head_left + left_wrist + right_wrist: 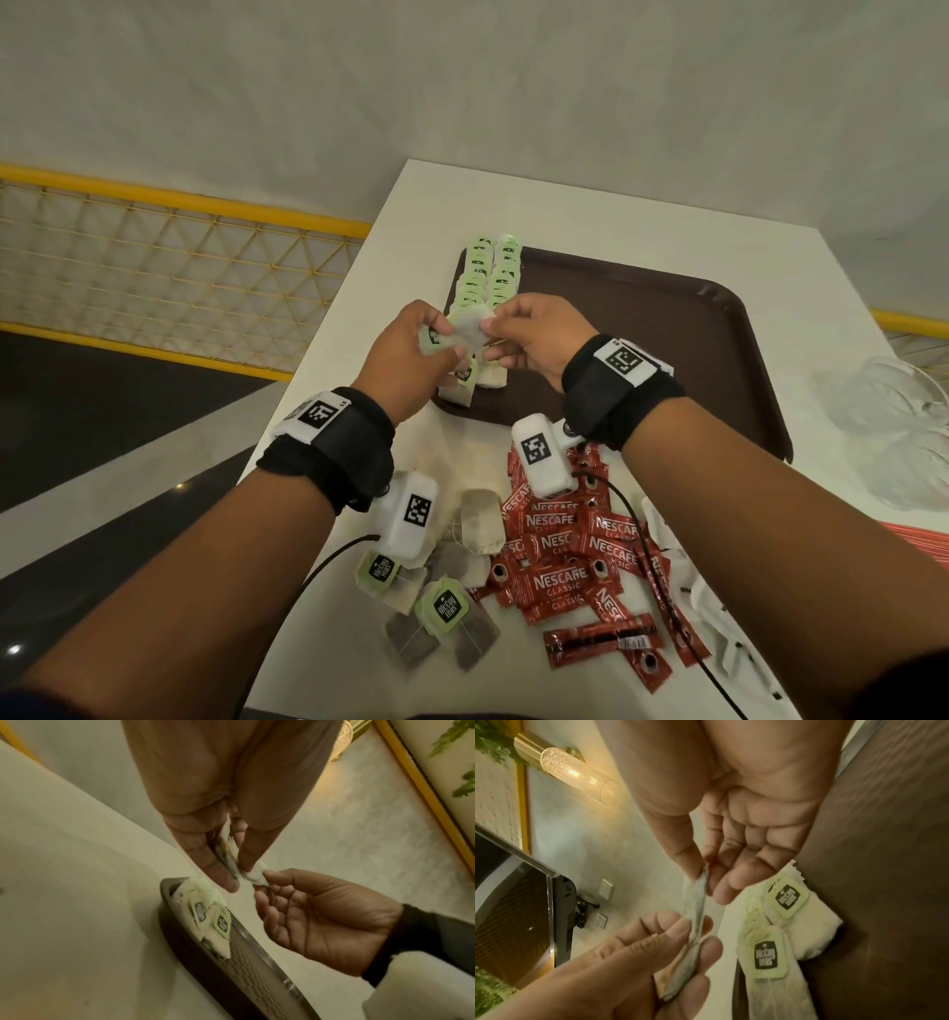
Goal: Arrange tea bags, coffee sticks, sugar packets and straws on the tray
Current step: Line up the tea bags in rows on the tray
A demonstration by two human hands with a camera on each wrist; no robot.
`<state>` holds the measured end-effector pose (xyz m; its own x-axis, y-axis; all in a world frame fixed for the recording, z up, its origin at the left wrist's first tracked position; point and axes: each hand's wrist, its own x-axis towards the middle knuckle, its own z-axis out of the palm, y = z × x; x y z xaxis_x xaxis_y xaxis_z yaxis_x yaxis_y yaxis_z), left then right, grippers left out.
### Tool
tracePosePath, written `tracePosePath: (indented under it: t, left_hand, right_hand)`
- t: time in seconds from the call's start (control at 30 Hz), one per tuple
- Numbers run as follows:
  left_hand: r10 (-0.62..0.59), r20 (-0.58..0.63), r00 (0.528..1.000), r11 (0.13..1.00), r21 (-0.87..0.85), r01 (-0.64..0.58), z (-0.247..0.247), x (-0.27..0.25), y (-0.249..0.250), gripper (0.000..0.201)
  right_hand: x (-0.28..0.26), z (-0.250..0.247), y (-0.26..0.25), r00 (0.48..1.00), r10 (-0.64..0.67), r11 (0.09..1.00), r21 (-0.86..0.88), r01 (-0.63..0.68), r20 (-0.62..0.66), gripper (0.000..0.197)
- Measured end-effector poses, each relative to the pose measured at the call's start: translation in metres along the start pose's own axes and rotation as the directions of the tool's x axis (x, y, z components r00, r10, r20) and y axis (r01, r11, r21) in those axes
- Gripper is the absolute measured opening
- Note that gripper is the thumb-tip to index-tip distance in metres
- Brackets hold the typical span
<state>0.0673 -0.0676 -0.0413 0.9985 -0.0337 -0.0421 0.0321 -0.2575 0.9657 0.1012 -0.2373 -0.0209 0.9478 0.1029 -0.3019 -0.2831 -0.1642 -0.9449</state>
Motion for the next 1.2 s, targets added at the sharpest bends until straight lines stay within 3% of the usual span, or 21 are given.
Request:
tracePosePath:
  t: [0.13, 0.27, 0.37, 0.5, 0.67, 0.77, 0.9, 1.0, 1.1, 1.2]
  left_hand:
    - [0.067, -0.091, 0.994, 0.978, 0.205, -0.047, -0.001, 0.002, 0.002, 0.004]
    - [0.211, 0.013, 0.977, 0.849, 0.493, -0.191, 0.004, 0.002, 0.009, 0.020]
    - [0.234, 0.046, 0.971, 0.812, 0.540, -0.222, 0.005, 0.005, 0.010, 0.032]
    - [0.199, 0.079, 0.977, 0.806, 0.554, -0.209, 0.003, 0.009, 0.008, 0.023]
    - [0.139, -0.005, 0.990, 0.910, 0.396, -0.126, -0.001, 0.011, 0.000, 0.017]
    - [0.104, -0.024, 0.994, 0.974, 0.203, -0.097, 0.000, 0.011, -0.002, 0.016]
    - [0.016, 0.009, 1.000, 0.993, 0.114, -0.016, 0.002, 0.007, 0.001, 0.008]
    - [-0.044, 0.054, 0.998, 0.999, 0.020, 0.043, -0.002, 0.004, 0.002, 0.029]
    - [-0.033, 0.067, 0.997, 0.999, 0.011, 0.032, -0.006, 0.001, 0.000, 0.036]
    - [-0.028, 0.064, 0.998, 1.000, 0.002, 0.028, -0.007, 0.000, -0.001, 0.045]
  right_hand:
    - [0.000, -0.002, -0.004, 0.994, -0.045, 0.994, -0.104, 0.035, -0.095, 0.022]
    - [-0.004, 0.007, -0.008, 0.986, -0.149, 0.956, -0.265, 0.125, -0.072, 0.014]
    - [-0.006, 0.015, -0.008, 0.981, -0.179, 0.940, -0.307, 0.148, -0.075, 0.006]
    - [-0.009, 0.014, -0.008, 0.981, -0.190, 0.946, -0.277, 0.171, -0.045, 0.010]
    - [-0.004, 0.005, -0.004, 0.984, -0.173, 0.959, -0.238, 0.156, -0.051, 0.028]
    - [-0.004, 0.002, 0.000, 0.994, -0.108, 0.972, -0.207, 0.107, 0.008, 0.013]
    - [-0.006, -0.003, 0.006, 1.000, -0.029, 0.996, -0.082, 0.030, 0.007, 0.010]
    - [-0.005, -0.011, 0.013, 0.996, 0.087, 0.981, -0.172, -0.086, -0.003, 0.011]
    - [-0.003, -0.016, 0.017, 0.973, 0.230, 0.926, -0.305, -0.222, -0.009, 0.016]
    - [0.000, -0.014, 0.016, 0.954, 0.295, 0.885, -0.361, -0.294, -0.054, 0.012]
